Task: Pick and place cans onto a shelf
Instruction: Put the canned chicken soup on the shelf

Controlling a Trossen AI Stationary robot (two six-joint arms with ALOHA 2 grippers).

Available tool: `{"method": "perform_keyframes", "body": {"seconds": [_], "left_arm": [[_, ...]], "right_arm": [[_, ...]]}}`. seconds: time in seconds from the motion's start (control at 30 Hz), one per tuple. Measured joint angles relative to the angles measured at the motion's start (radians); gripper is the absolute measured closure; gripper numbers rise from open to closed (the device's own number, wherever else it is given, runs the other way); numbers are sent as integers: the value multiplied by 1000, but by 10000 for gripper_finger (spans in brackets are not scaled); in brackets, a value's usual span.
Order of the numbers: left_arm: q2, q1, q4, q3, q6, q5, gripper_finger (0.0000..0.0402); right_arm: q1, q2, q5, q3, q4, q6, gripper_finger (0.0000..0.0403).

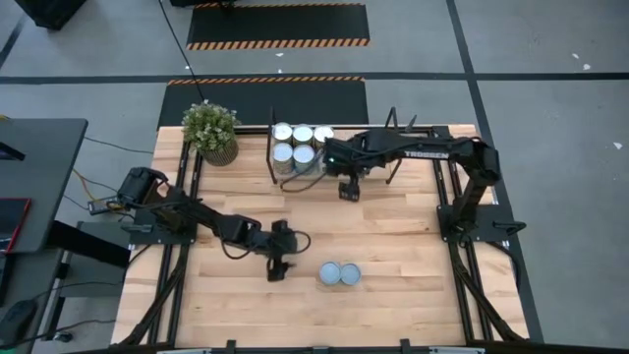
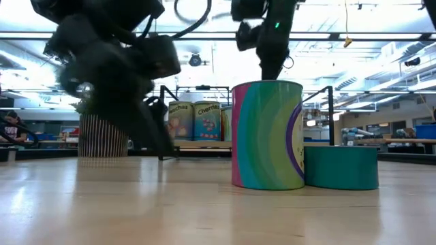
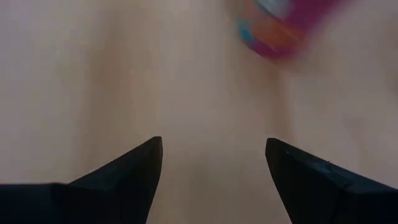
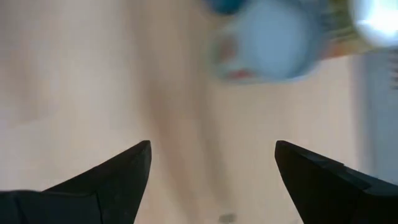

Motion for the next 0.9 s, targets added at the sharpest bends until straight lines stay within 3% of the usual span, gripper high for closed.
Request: {"method": "perform_keyframes", "body": {"seconds": [0.1,0.23,0.37,0.53,0.67,0.9], "left_arm": [[0,-21,-27,0,7,143,111],[10,-68,24,0,-60,174,111],[23,-137,111,2,-152,62,111],[27,-241,142,13,-257,-138,111],[52,-304,141,71,-277,-246,111],[156,-336,122,198,-259,-415,111]], "right_arm": [[45,-28,-145,0,-43,54,54],[155,-34,-151,0,-43,100,54],[287,-28,-53,-13,16,86,54],[459,-44,-36,-79,170,86,54],[587,-53,-28,-154,328,100,54],[718,-47,103,-258,521,134,54]]}}
